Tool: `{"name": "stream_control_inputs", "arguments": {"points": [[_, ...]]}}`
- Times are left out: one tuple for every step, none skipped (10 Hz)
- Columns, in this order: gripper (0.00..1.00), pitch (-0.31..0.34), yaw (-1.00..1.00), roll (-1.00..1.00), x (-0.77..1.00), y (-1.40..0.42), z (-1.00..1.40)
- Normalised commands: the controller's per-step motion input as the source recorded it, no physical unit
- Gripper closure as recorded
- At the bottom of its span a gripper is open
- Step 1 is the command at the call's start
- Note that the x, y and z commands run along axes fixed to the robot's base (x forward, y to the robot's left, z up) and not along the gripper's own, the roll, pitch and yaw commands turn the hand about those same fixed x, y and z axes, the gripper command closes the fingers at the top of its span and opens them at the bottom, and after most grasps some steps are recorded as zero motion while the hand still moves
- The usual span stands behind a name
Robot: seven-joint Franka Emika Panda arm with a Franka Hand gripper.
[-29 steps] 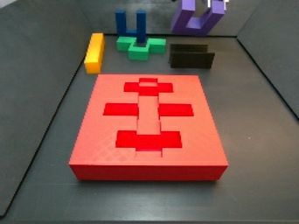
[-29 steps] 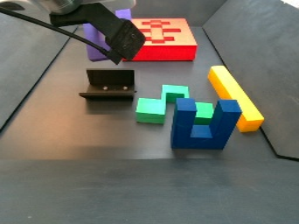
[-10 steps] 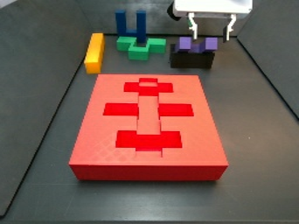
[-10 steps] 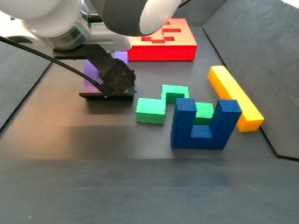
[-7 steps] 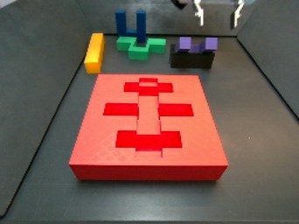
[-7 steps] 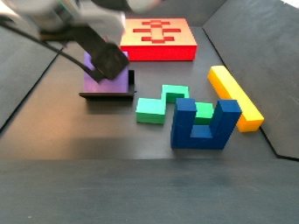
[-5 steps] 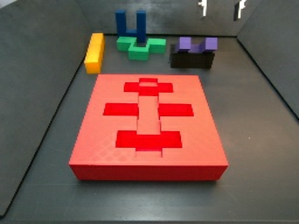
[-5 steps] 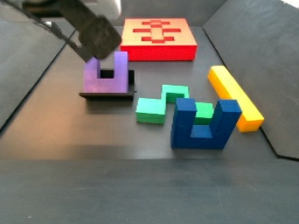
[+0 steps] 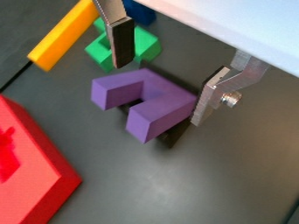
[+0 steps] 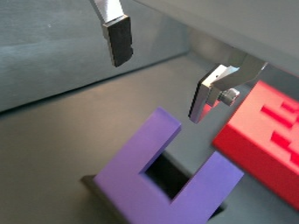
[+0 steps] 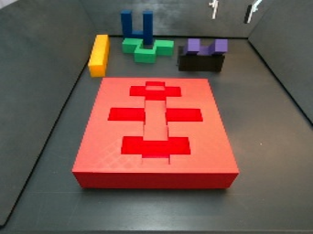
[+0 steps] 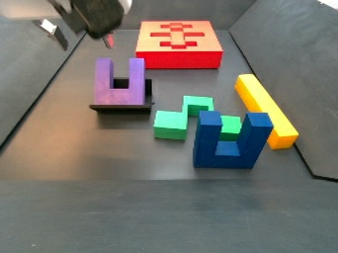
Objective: Pick up the purple object. Move up. Place the purple object on the fixture. Regrasp the purple object. Move to above the board. Insert the purple object.
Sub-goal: Regrasp the purple object.
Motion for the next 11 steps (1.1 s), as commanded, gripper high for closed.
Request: {"name": "stream_control_inputs", "arguments": {"points": [[0.0, 0.0, -0.05, 1.0, 0.0, 0.0, 0.0], [0.0, 0.0, -0.03, 1.0, 0.0, 0.0, 0.0], [0.0, 0.0, 0.0, 1.0, 0.0, -0.02, 0.0], [0.0, 0.0, 0.0, 1.0, 0.0, -0.03, 0.0], [0.0, 0.0, 0.0, 1.0, 0.0, -0.03, 0.0], [0.0, 0.0, 0.0, 1.0, 0.0, -0.04, 0.0], [0.0, 0.0, 0.0, 1.0, 0.0, -0.05, 0.0], [0.0, 0.0, 0.0, 1.0, 0.0, -0.05, 0.0], [0.0, 0.0, 0.0, 1.0, 0.0, -0.05, 0.0], [0.0, 0.0, 0.0, 1.0, 0.0, -0.05, 0.0], [0.0, 0.0, 0.0, 1.0, 0.0, -0.05, 0.0]]}}
